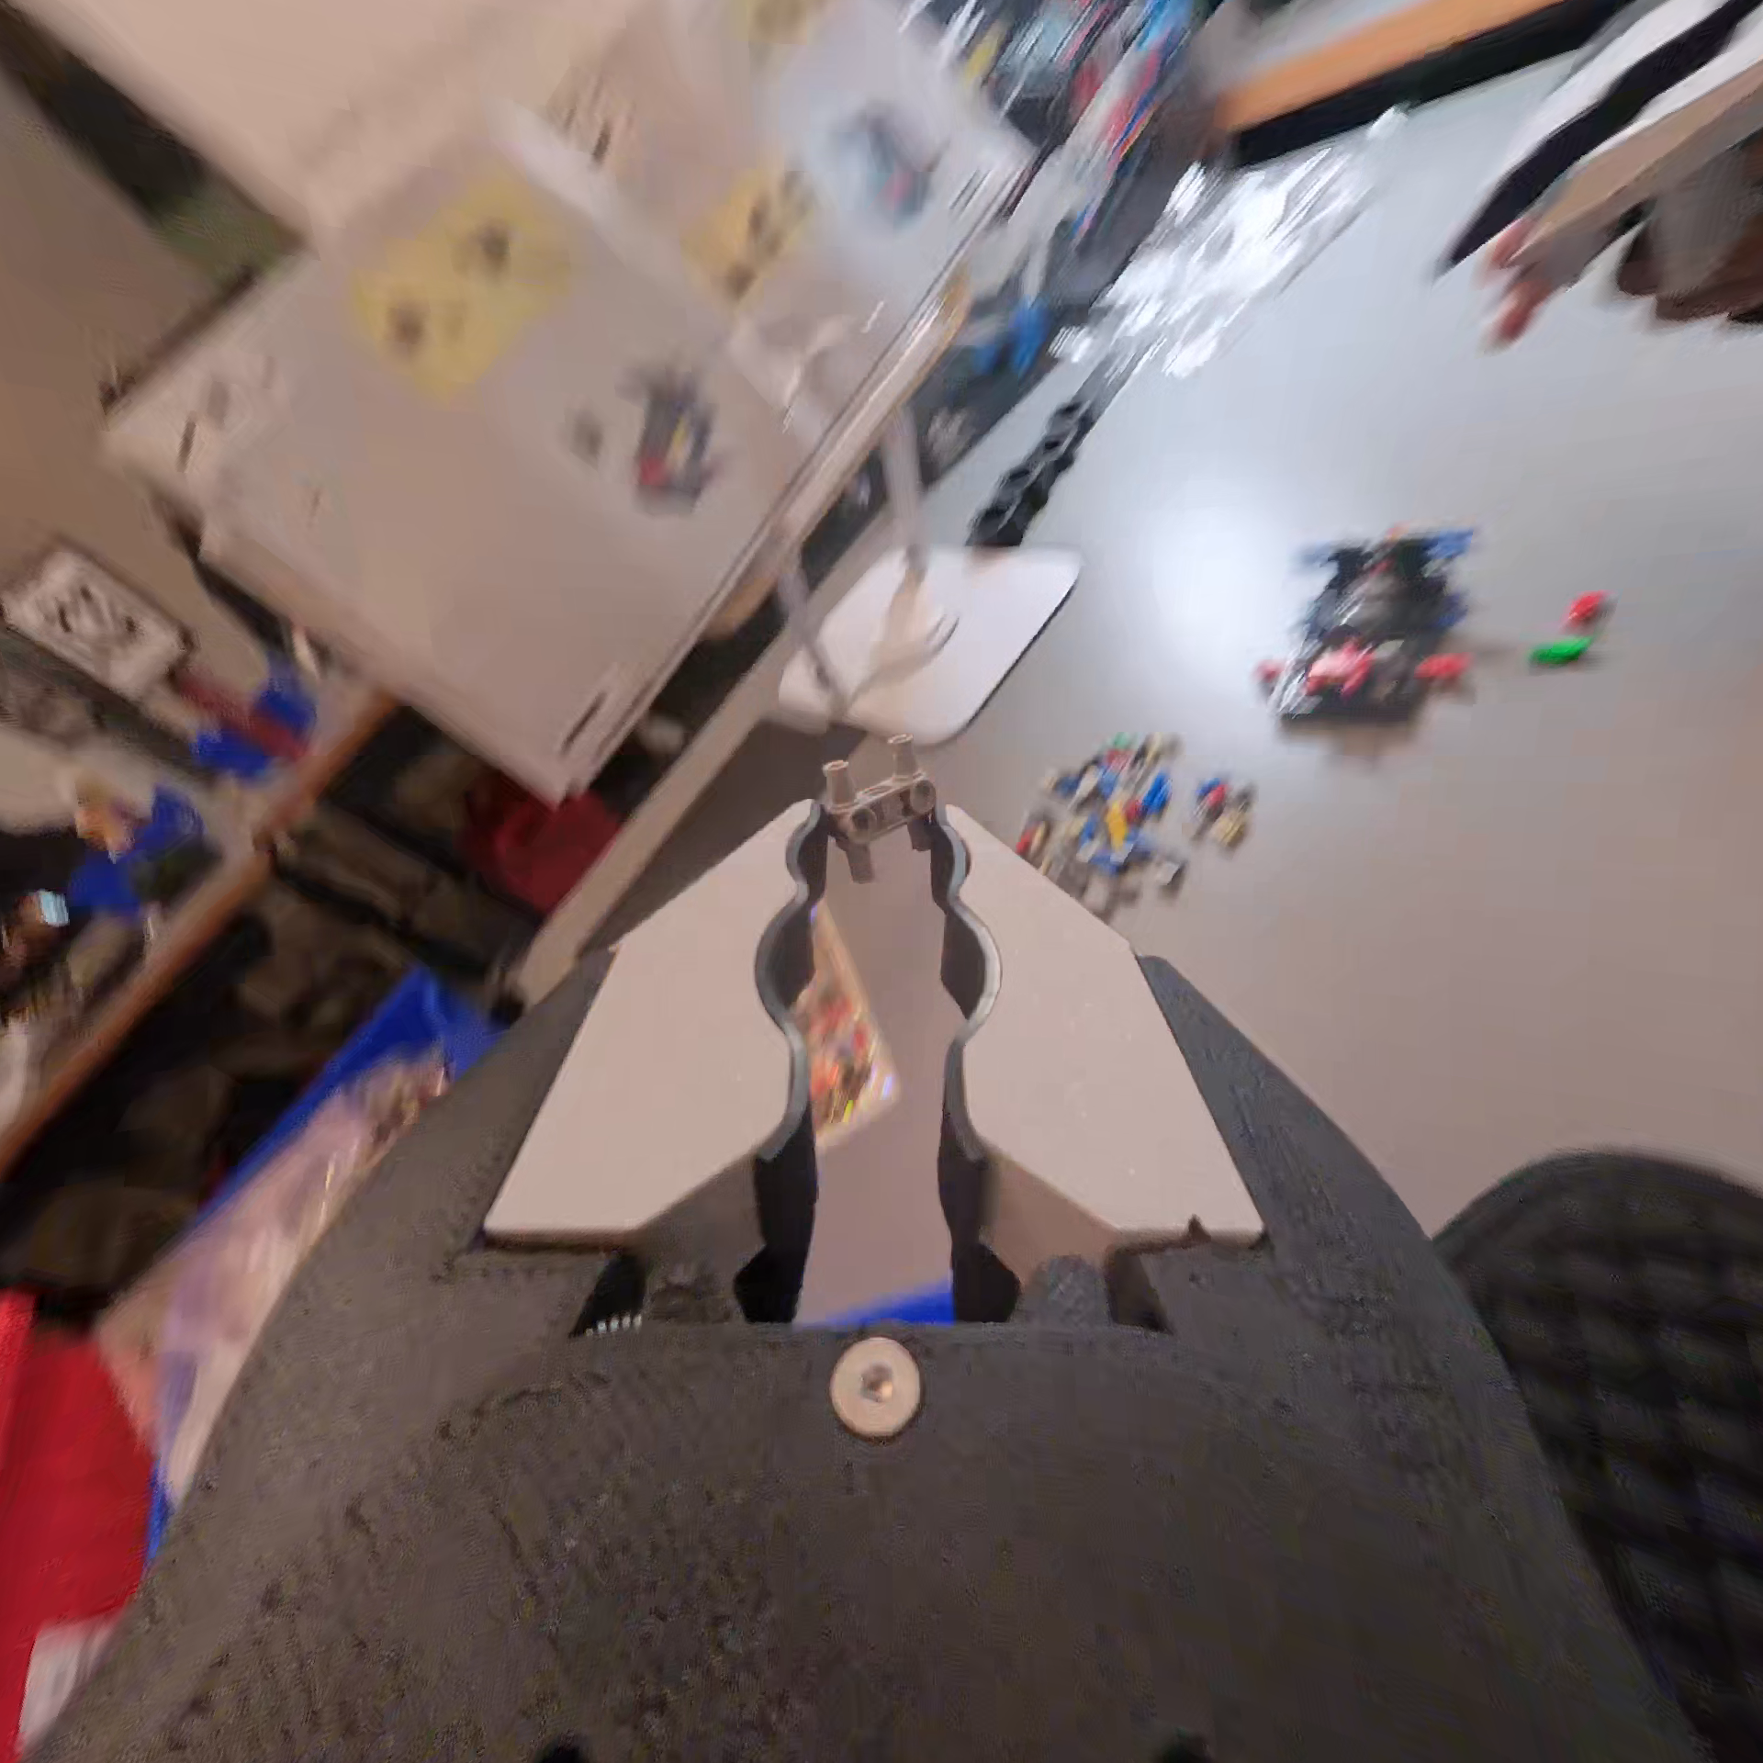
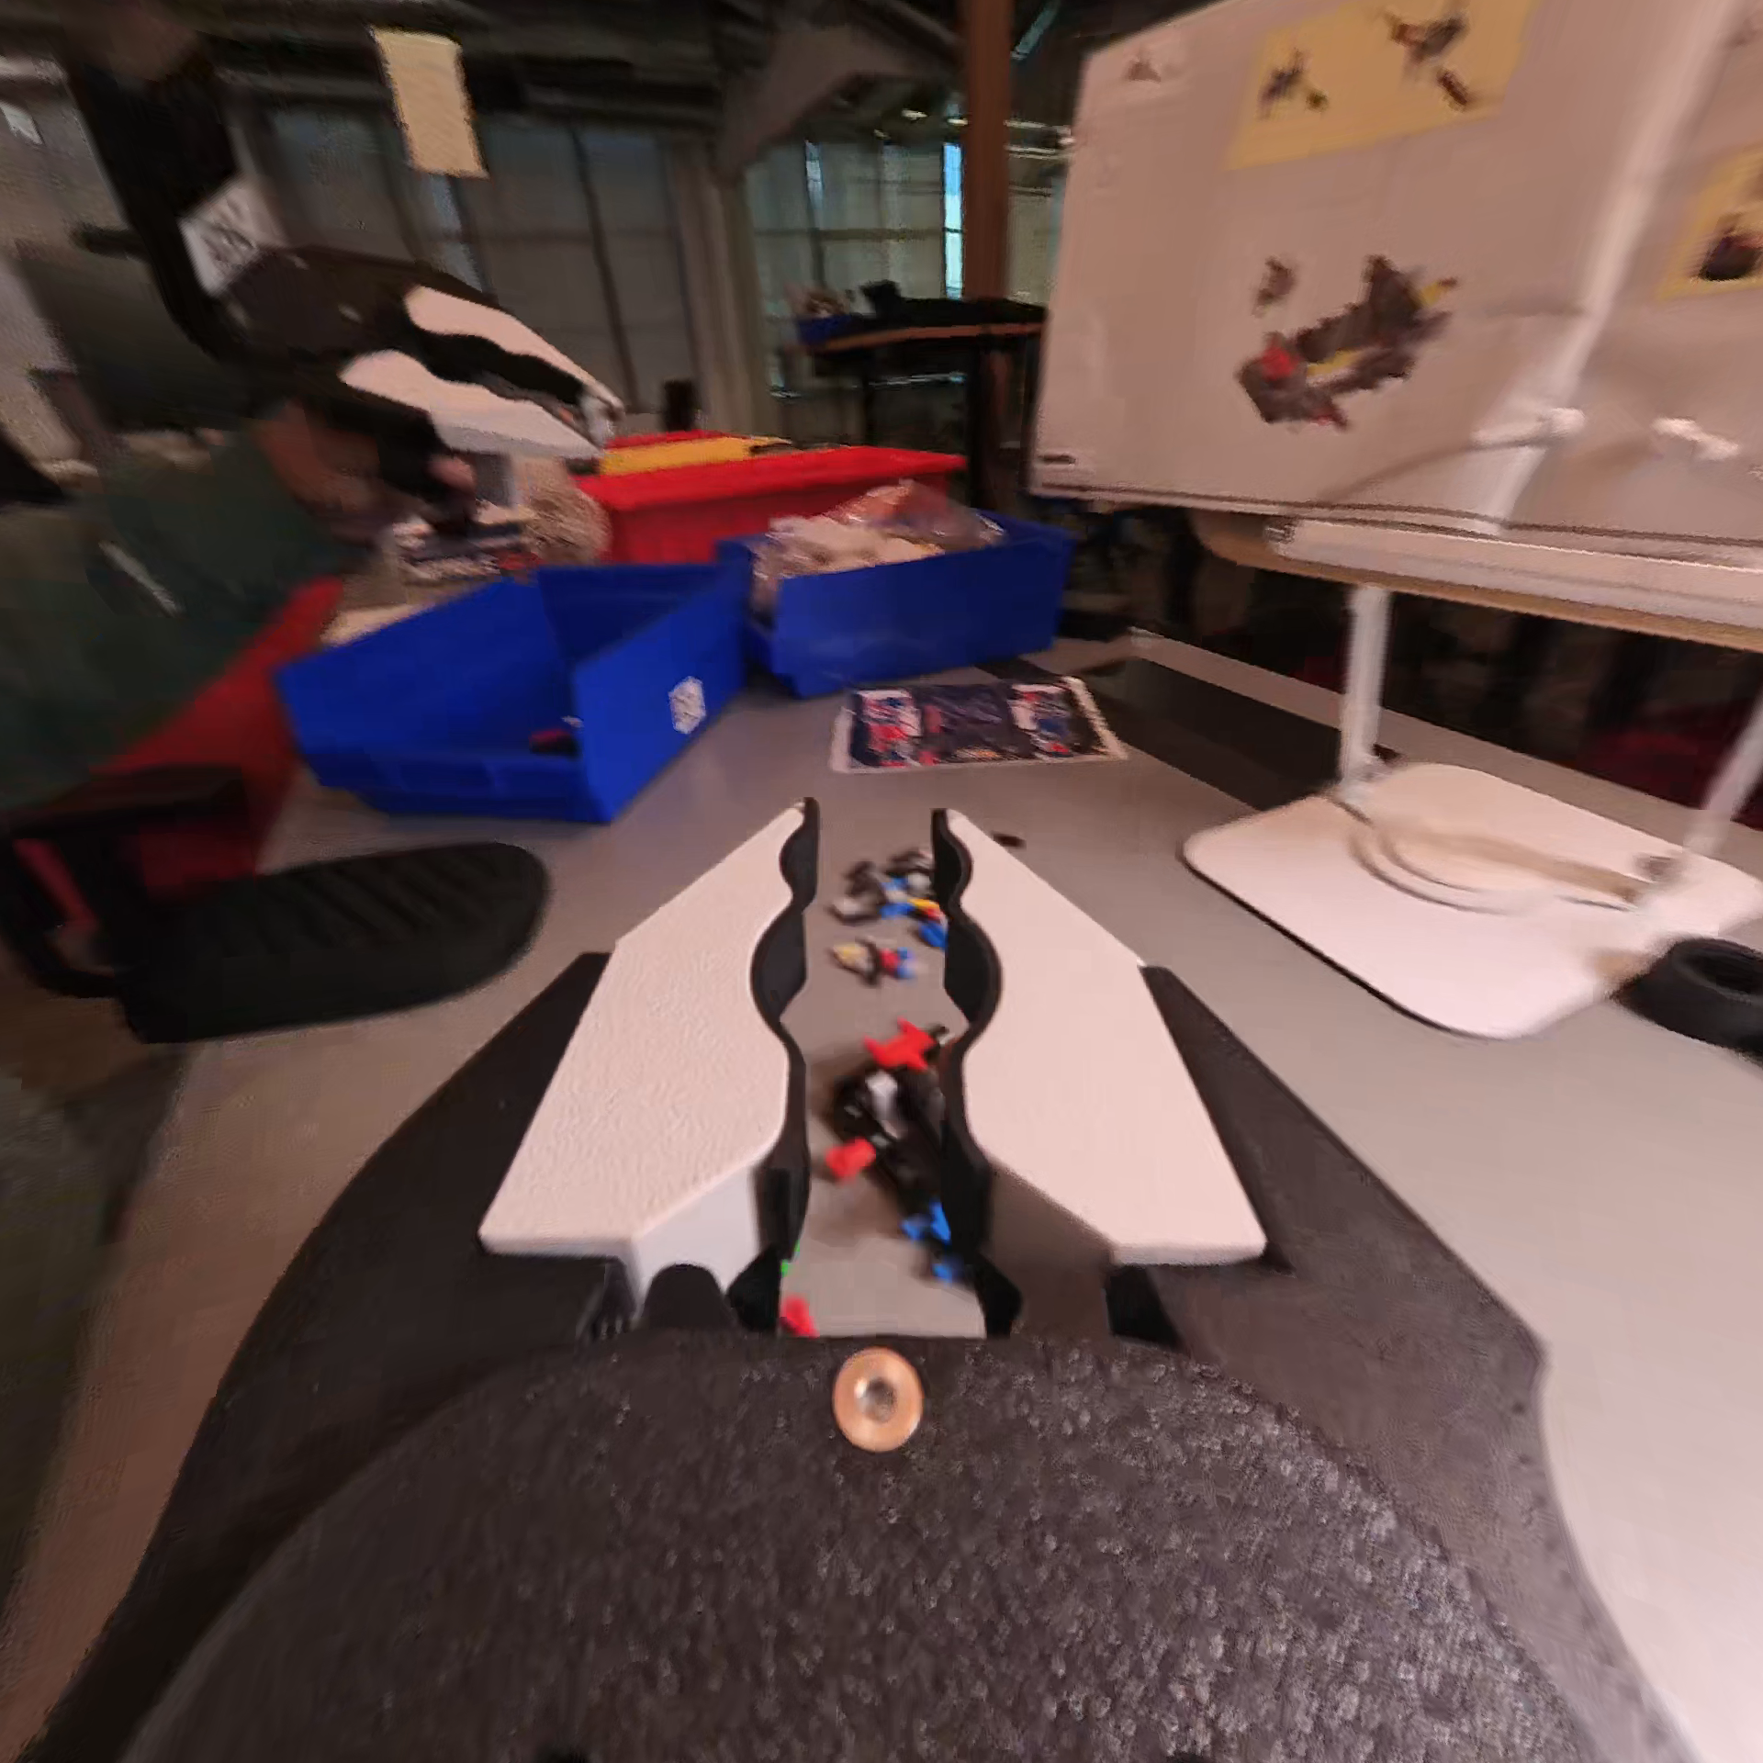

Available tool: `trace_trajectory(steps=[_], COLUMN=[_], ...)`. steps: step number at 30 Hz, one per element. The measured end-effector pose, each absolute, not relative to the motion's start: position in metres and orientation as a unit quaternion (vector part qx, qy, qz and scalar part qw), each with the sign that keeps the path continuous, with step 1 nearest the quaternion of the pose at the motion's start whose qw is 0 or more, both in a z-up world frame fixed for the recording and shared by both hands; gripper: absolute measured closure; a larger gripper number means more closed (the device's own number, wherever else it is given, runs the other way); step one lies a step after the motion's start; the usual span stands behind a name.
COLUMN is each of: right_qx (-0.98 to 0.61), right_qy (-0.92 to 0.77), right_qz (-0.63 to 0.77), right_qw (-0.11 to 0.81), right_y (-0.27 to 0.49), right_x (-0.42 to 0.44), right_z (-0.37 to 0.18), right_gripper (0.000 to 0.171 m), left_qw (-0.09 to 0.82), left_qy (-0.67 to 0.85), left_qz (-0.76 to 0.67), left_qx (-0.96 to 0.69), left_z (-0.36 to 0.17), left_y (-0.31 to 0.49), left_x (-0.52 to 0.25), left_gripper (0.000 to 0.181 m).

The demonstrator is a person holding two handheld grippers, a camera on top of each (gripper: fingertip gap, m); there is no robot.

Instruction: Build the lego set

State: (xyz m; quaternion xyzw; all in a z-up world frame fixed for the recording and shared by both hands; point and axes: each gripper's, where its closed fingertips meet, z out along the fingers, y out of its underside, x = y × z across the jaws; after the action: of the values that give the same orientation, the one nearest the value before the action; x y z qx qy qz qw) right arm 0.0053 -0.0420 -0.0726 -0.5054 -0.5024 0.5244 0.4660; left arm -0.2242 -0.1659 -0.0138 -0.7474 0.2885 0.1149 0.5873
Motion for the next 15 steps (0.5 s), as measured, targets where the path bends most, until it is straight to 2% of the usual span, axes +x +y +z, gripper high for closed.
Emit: trace_trajectory(steps=[3, 8, 12, 14, 15], right_qx=[-0.472, -0.45, -0.441, -0.442, -0.435], right_qy=[-0.51, -0.533, -0.534, -0.525, -0.522], right_qz=[0.591, 0.597, 0.629, 0.642, 0.655], right_qw=[0.411, 0.397, 0.353, 0.343, 0.329], right_y=[-0.092, -0.126, -0.137, -0.133, -0.134], right_x=[-0.027, -0.059, -0.047, -0.037, -0.029], right_z=[-0.041, -0.024, -0.026, -0.029, -0.029], right_gripper=[0.138, 0.134, 0.154, 0.166, 0.166], left_qw=[0.622, 0.651, 0.641, 0.635, 0.632], left_qy=[0.347, 0.401, 0.421, 0.434, 0.437], left_qz=[0.125, 0.099, 0.094, 0.077, 0.072], left_qx=[-0.691, -0.637, -0.634, -0.635, -0.636], left_z=[-0.011, -0.019, -0.032, -0.039, -0.042], left_y=[-0.147, -0.128, -0.124, -0.129, -0.131], left_x=[-0.144, -0.06, -0.041, -0.035, -0.035], left_gripper=[0.162, 0.162, 0.162, 0.169, 0.167])
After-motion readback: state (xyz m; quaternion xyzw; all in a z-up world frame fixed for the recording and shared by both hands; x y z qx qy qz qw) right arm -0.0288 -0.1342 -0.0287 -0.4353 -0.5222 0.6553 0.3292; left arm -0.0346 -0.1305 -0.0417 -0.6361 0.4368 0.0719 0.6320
